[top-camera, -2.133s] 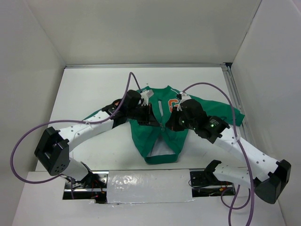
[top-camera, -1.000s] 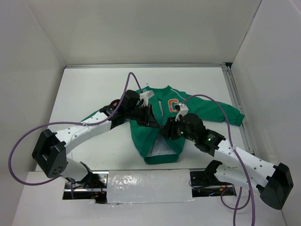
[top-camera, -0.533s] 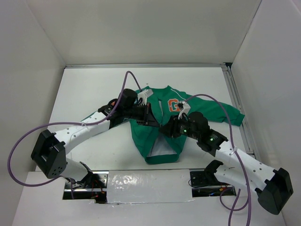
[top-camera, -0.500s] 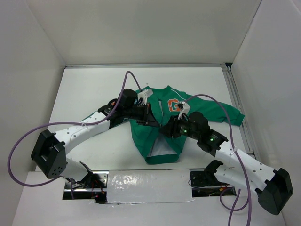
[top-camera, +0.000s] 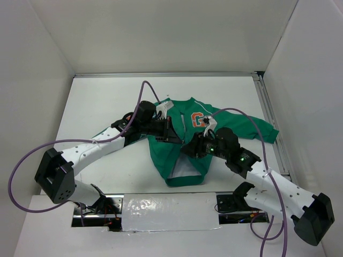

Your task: Zip up the jacket

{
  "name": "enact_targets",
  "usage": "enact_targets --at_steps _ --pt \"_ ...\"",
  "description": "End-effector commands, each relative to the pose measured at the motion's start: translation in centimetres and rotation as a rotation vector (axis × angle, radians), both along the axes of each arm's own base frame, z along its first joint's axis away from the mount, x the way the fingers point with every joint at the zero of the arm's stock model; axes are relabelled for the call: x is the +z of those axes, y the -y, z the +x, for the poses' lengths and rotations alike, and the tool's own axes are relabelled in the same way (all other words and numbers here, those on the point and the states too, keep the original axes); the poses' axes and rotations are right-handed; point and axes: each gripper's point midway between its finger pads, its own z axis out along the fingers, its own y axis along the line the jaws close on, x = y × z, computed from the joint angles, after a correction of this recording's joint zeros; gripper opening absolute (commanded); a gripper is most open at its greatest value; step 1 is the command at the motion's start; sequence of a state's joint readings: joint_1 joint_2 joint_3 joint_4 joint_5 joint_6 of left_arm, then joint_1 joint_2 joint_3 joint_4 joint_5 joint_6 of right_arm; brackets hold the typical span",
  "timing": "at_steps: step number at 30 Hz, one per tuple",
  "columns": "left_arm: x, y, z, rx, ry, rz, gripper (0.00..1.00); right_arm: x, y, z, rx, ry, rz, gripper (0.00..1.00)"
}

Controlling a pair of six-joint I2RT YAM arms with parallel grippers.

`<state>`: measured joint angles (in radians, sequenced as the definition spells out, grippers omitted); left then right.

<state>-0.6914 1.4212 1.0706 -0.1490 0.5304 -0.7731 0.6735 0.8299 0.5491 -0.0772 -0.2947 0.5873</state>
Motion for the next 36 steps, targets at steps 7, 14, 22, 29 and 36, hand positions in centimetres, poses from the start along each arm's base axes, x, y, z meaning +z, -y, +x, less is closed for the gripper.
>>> enact_targets --at_steps 7,14,22,29,36 --pt "2.6 0.2 0.9 0.038 0.062 -0.061 0.00 2.5 1.0 -1.8 -0.040 -0.004 0.065 1.00" --pt "3.0 0.4 1.1 0.043 0.054 -0.075 0.00 3.1 -1.6 -2.9 0.083 -0.016 0.138 1.00" --pt "3.4 0.3 0.9 0.052 0.046 -0.086 0.00 3.4 -3.3 -1.6 0.095 -0.001 0.189 1.00" --pt "3.6 0.0 0.5 0.046 0.044 -0.096 0.00 3.1 -2.8 -0.1 0.009 -0.015 0.227 1.00" --pt "3.7 -0.2 0.3 0.045 0.042 -0.106 0.00 3.1 -2.1 0.4 -0.018 -0.005 0.254 1.00"
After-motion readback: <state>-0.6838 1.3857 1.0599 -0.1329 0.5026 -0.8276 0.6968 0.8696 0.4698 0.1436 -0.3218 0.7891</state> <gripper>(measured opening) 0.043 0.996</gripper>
